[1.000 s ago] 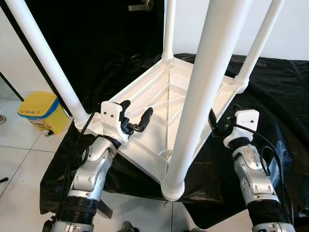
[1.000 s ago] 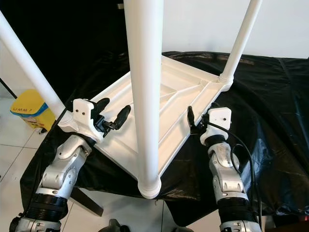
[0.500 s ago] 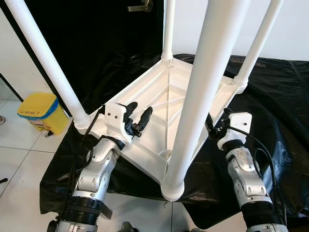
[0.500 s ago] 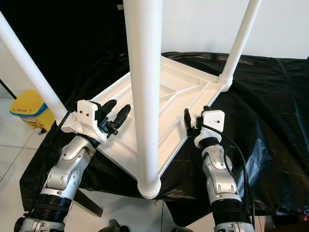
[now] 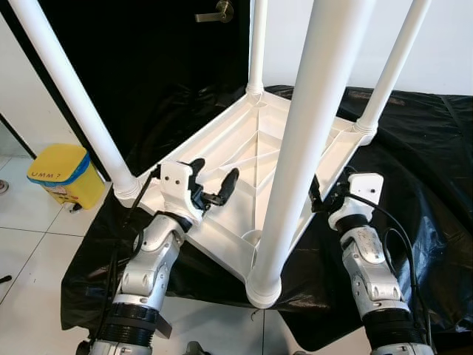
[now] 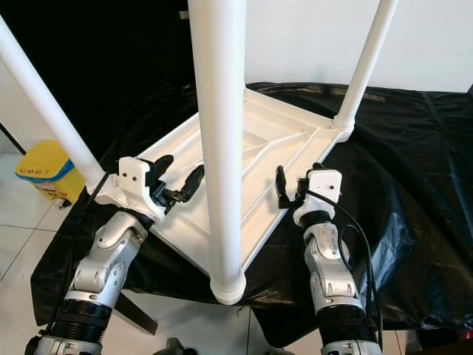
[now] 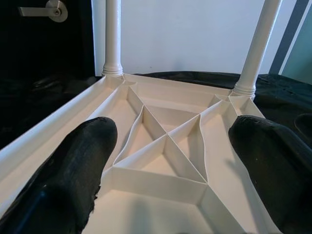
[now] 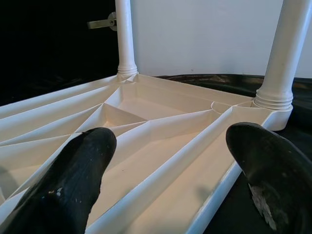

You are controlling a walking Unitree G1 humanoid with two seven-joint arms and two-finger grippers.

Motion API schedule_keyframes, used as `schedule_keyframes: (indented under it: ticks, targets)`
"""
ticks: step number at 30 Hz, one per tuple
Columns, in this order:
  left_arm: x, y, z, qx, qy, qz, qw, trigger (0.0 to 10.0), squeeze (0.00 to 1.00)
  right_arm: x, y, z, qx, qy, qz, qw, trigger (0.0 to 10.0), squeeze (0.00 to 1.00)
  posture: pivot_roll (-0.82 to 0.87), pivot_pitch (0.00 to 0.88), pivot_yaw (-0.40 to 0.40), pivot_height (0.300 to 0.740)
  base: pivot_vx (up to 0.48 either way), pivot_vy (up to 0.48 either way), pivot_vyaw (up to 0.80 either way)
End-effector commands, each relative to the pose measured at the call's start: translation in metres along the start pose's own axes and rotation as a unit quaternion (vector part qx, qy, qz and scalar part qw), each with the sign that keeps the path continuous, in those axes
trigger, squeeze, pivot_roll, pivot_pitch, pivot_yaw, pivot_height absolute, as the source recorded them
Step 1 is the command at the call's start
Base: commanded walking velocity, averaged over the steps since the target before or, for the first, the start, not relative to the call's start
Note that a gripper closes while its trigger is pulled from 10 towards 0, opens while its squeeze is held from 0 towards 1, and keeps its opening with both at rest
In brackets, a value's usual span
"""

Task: Building children table

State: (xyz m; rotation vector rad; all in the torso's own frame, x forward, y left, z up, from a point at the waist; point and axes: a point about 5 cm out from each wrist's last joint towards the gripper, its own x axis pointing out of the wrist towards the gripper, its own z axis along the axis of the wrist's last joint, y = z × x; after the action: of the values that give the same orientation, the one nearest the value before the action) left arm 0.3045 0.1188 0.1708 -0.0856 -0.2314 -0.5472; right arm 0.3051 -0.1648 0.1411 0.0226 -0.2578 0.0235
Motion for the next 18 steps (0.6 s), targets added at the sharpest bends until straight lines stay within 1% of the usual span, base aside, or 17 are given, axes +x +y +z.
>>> schedule_keyframes:
  ticks: [1,3,4,5,6,7,9,10,13,14,17,18]
  targets:
    - [0.002,0.003,0.000,0.005,-0.002,0.003,1.000,10.0,1.00,0.000,0.000,0.001,0.005,-0.001,-0.009,1.000,10.0,1.00,-0.05,0.038,0.013,0.740,0.000,0.000,0.00]
    - [0.002,0.003,0.000,0.005,-0.002,0.003,1.000,10.0,1.00,0.000,0.000,0.001,0.005,-0.001,-0.009,1.000,10.0,1.00,-0.05,0.038,0.013,0.740,0.000,0.000,0.00]
    - [0.003,0.001,0.001,0.011,-0.001,-0.003,1.000,9.5,0.10,0.000,0.002,0.001,0.000,-0.001,0.002,1.000,10.0,1.00,-0.05,0.039,0.014,0.740,0.000,0.000,0.00]
    - [0.002,-0.001,0.000,0.011,-0.001,-0.013,1.000,0.0,0.00,-0.001,0.005,0.001,-0.005,-0.002,0.017,1.000,1.8,0.96,-0.05,0.038,0.013,0.740,0.000,0.000,0.00]
    - [0.002,-0.001,0.000,0.011,-0.001,-0.013,1.000,0.0,0.00,-0.001,0.005,0.001,-0.005,-0.002,0.017,1.000,1.8,0.96,-0.05,0.038,0.013,0.740,0.000,0.000,0.00]
    - [0.000,-0.004,0.000,0.011,0.000,-0.029,1.000,0.0,0.00,-0.003,0.005,0.000,-0.010,-0.002,0.031,0.999,0.0,0.00,-0.05,0.038,0.013,0.740,0.000,0.000,0.00]
    - [0.000,-0.004,0.000,0.011,0.000,-0.029,1.000,0.0,0.00,-0.003,0.005,0.000,-0.010,-0.002,0.031,0.999,0.0,0.00,-0.05,0.038,0.013,0.740,0.000,0.000,0.00]
    - [-0.001,-0.005,-0.001,0.011,0.002,-0.041,0.999,0.0,0.00,-0.005,0.005,0.000,-0.013,-0.002,0.039,0.999,0.0,0.00,-0.06,0.038,0.013,0.740,0.000,0.000,0.00]
    - [-0.002,-0.006,-0.001,0.014,0.007,-0.049,0.999,0.0,0.00,-0.007,0.004,0.000,-0.015,-0.001,0.045,0.999,0.0,0.00,-0.06,0.035,0.011,0.740,0.000,0.000,0.00]
    - [-0.004,-0.008,-0.003,0.021,0.013,-0.061,0.998,0.0,0.00,-0.010,0.003,0.000,-0.018,0.000,0.048,0.999,0.0,0.00,-0.06,0.035,0.010,0.740,0.000,0.000,0.00]
    - [-0.005,-0.009,-0.003,0.022,0.016,-0.065,0.997,0.0,0.00,-0.011,0.002,0.000,-0.018,0.001,0.047,0.999,0.0,0.00,-0.06,0.035,0.010,0.740,0.000,0.000,0.00]
    - [-0.006,-0.011,-0.004,0.029,0.021,-0.076,0.996,10.0,0.00,-0.011,0.002,-0.001,-0.019,0.002,0.045,0.999,0.0,0.00,-0.06,0.033,0.010,0.740,0.000,0.000,0.00]
